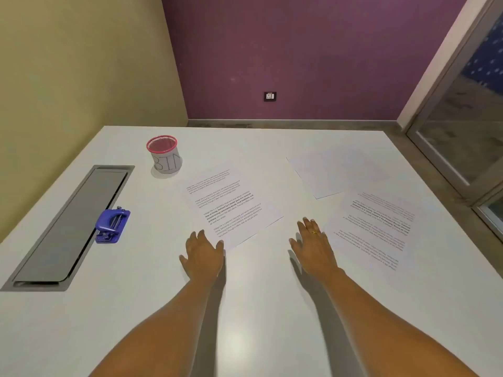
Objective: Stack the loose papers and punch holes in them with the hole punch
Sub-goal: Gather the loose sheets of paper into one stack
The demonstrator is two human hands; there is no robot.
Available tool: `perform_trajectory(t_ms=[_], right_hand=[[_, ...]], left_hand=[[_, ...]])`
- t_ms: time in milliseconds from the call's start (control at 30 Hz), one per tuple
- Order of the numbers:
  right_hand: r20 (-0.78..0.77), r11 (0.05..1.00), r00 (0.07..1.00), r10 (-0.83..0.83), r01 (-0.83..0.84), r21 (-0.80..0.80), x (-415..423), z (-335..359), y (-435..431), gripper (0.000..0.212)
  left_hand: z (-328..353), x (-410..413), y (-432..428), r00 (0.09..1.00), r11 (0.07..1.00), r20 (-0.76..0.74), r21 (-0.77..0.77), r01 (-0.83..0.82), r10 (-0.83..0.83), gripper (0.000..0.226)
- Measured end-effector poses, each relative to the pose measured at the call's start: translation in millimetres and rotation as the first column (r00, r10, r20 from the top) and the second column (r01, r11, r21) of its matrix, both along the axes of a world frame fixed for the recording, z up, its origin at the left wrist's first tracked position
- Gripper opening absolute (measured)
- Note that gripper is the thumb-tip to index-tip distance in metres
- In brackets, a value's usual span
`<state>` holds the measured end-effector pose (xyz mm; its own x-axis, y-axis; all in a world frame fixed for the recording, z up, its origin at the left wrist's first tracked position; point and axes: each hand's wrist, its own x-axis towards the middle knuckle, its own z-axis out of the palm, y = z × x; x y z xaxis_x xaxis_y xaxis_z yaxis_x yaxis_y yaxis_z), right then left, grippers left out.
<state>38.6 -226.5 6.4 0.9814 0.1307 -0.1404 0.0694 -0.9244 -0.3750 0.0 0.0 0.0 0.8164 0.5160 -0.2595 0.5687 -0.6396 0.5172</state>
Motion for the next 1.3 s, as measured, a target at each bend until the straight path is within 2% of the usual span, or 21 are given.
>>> perform_trajectory(t_ms=[167, 300, 400, 533, 633, 733, 800, 900, 1033, 1133, 1200, 1300], right_hand=[[-0.105, 1.0, 0.994, -0.026, 0.027, 0.015, 9, -7, -13, 0.054], [-0.136, 0.995, 0.989, -0.067, 0.076, 0.064, 16, -16, -19, 0.048], [-0.137, 0.997, 0.988, -0.071, 0.075, 0.023, 20, -23, -19, 0.049], [-0.097, 0.996, 0.992, -0.085, 0.085, -0.001, 22, -31, -23, 0.05], [0.023, 0.97, 0.971, -0.238, 0.237, 0.058, 25, -32, -32, 0.046], [0.099, 0.882, 0.877, -0.471, 0.47, 0.031, 31, -31, -54, 0.041], [0.066, 0.793, 0.792, -0.606, 0.609, -0.025, 34, -28, -69, 0.042], [-0.007, 0.652, 0.654, -0.757, 0.754, -0.076, 39, -18, -86, 0.048], [-0.035, 0.474, 0.473, -0.881, 0.877, -0.081, 38, -13, -107, 0.055], [-0.128, 0.34, 0.332, -0.935, 0.939, -0.049, 34, -13, -121, 0.071], [-0.168, 0.292, 0.283, -0.944, 0.956, -0.029, 33, -12, -124, 0.08], [-0.183, 0.293, 0.284, -0.941, 0.956, -0.026, 33, -9, -125, 0.089]], left_hand=[[-2, 18, 17, 0.993, 0.987, 0.003, -0.11, -0.115, 0.116, 0.055], [-9, 41, 27, 0.963, 0.944, -0.055, -0.19, -0.268, 0.263, 0.053], [-12, 51, 22, 0.953, 0.946, -0.082, -0.119, -0.302, 0.293, 0.064], [-15, 59, 10, 0.966, 0.969, -0.095, 0.079, -0.232, 0.239, 0.08], [-17, 65, 7, 0.975, 0.969, -0.07, 0.145, -0.2, 0.212, 0.088], [-18, 73, 5, 0.97, 0.963, -0.019, 0.133, -0.236, 0.241, 0.093], [-18, 78, 5, 0.967, 0.96, 0.011, 0.122, -0.253, 0.254, 0.093], [-19, 86, 4, 0.969, 0.965, -0.02, 0.1, -0.243, 0.246, 0.09], [-18, 98, 6, 0.96, 0.967, -0.115, 0.022, -0.254, 0.255, 0.087], [-18, 103, 11, 0.951, 0.967, -0.183, 0.003, -0.253, 0.249, 0.083], [-18, 105, 13, 0.953, 0.976, -0.212, 0.027, -0.217, 0.218, 0.08], [-16, 107, 15, 0.956, 0.98, -0.215, 0.031, -0.198, 0.201, 0.082]])
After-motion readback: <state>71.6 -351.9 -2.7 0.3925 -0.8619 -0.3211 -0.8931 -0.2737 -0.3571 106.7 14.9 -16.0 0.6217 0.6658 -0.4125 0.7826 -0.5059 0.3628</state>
